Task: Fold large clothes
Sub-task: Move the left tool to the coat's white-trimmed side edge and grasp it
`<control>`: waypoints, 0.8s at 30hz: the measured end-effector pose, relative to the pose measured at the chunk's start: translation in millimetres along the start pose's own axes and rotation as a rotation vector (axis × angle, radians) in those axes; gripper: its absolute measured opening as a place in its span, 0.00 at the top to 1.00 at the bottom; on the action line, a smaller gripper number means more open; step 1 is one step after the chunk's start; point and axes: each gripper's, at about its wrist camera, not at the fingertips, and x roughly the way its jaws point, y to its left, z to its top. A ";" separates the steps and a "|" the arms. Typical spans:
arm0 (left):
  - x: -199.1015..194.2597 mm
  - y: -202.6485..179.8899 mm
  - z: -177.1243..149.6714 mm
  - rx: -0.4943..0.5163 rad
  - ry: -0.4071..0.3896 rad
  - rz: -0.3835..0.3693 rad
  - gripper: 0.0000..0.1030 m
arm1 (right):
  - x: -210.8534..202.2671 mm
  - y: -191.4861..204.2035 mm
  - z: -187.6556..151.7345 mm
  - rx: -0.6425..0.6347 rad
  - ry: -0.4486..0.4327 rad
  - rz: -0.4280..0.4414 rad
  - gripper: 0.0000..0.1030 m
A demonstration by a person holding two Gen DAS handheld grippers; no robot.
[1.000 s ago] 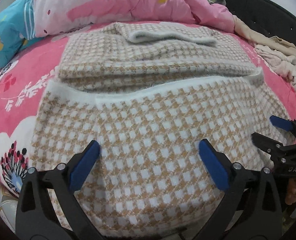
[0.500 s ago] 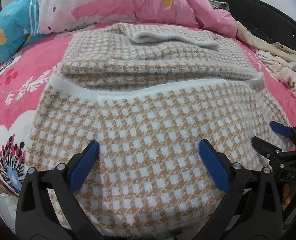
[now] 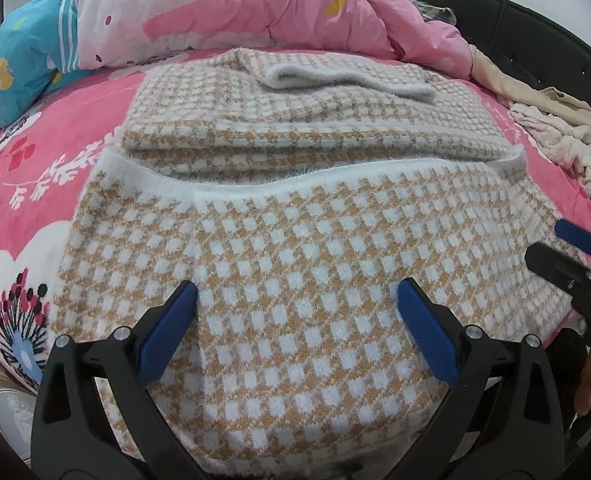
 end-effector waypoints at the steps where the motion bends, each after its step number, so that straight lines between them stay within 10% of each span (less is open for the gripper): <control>1: -0.7 -0.2 -1.5 0.002 -0.006 -0.002 0.06 | 3.9 1.3 -0.7 -0.008 0.002 -0.003 0.06; 11: -19.4 15.3 -9.0 0.006 -0.075 -0.067 0.06 | 31.0 -10.4 -18.5 -0.006 0.015 0.031 0.06; 24: -54.2 87.0 -2.3 -0.041 -0.205 0.140 0.08 | 29.1 -12.5 -25.0 -0.012 0.003 0.048 0.06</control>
